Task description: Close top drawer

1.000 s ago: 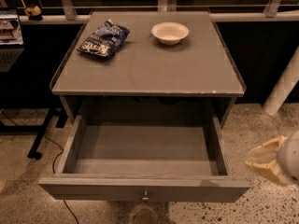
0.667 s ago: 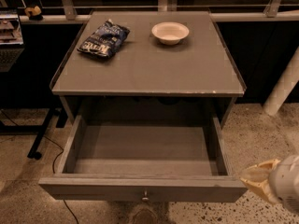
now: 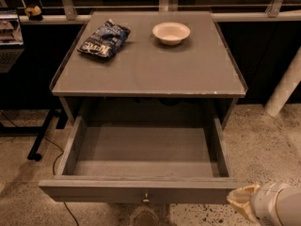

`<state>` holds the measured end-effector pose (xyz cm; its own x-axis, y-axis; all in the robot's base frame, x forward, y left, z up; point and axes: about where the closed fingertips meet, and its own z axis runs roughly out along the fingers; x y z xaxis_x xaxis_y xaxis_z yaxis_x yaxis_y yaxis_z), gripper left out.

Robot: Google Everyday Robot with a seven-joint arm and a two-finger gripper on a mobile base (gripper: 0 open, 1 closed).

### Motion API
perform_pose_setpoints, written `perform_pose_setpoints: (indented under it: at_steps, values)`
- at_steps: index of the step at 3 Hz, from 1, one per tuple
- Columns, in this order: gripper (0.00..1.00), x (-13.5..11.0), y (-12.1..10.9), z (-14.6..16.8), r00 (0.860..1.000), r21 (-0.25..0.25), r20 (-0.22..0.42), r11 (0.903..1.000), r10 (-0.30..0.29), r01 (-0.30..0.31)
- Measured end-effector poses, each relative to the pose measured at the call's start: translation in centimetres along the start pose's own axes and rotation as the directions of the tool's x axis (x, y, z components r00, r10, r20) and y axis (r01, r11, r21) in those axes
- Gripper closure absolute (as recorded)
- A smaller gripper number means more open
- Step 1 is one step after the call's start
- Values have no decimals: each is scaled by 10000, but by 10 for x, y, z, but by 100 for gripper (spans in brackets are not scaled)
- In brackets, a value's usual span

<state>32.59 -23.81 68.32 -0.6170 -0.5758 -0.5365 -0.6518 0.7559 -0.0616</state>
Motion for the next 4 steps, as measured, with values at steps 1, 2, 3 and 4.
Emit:
perform_pose_setpoints:
  at_steps: [1, 2, 3, 4]
  values:
    - [100, 22, 4, 35, 9992, -498, -258, 9983, 299, -312]
    - [100, 23, 0, 64, 9994, -831, -290, 9963, 193, -217]
    - [100, 16, -1, 75, 9998, -980, -190, 9952, -18, -1]
    - [100, -6, -11, 83, 9990, -977, 77, 9942, -437, 442]
